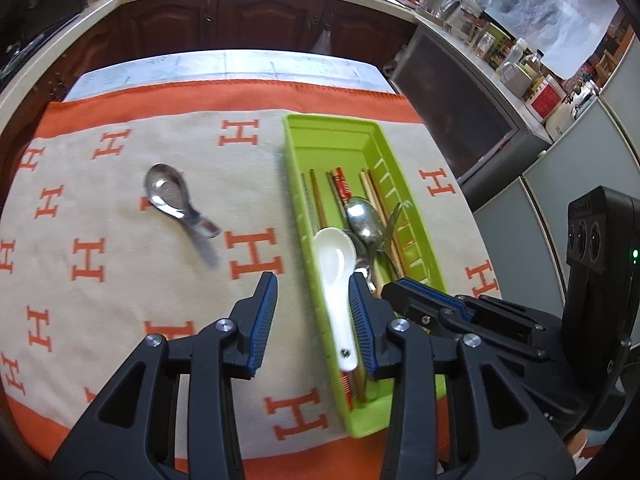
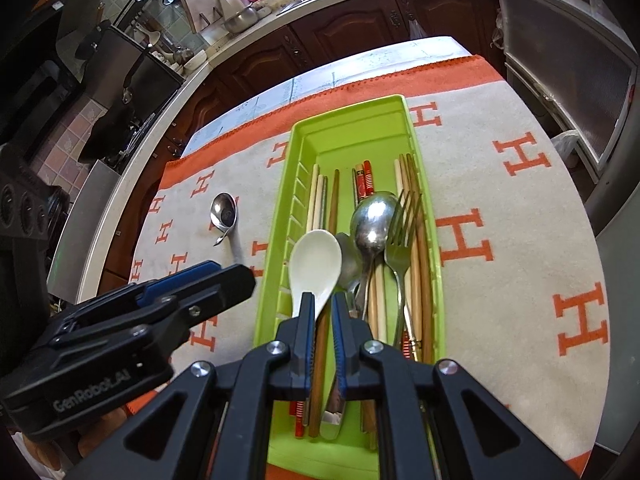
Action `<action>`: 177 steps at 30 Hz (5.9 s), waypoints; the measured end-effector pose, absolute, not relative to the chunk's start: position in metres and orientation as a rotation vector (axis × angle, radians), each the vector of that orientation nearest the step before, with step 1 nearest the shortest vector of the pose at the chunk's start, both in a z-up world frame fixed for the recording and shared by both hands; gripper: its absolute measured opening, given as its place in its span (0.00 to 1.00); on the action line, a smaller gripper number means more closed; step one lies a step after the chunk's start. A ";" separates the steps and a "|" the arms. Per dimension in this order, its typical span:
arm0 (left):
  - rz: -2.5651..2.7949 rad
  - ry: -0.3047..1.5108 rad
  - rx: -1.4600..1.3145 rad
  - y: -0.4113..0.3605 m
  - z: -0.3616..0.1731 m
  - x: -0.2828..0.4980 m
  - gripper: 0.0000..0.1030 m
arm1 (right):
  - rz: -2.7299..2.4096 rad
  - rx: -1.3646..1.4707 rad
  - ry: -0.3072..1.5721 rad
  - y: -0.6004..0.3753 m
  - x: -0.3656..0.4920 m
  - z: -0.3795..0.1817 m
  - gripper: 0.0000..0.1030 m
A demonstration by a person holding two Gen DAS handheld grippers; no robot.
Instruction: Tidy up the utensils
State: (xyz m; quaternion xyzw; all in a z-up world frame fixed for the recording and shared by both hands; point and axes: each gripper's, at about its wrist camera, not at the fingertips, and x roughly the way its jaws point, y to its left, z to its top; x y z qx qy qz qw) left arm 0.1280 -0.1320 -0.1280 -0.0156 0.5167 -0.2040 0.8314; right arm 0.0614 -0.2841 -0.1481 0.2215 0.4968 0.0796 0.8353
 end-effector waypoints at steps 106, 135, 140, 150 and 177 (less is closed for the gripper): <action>-0.257 0.916 0.005 -0.087 -0.072 0.099 0.79 | 0.101 0.608 0.834 -0.281 0.063 -0.087 0.00; -0.108 0.956 0.110 -0.121 -0.097 0.162 0.82 | 0.005 0.686 0.988 -0.314 0.148 -0.164 0.07; -0.099 0.951 0.102 -0.112 -0.094 0.157 0.82 | 0.032 0.643 0.960 -0.307 0.141 -0.150 0.07; -0.104 0.888 0.111 -0.086 -0.069 0.111 0.82 | 0.057 0.526 0.927 -0.286 0.108 -0.118 0.22; 0.010 0.688 0.060 0.003 0.006 -0.038 0.84 | 0.142 0.286 0.716 -0.176 -0.037 -0.029 0.44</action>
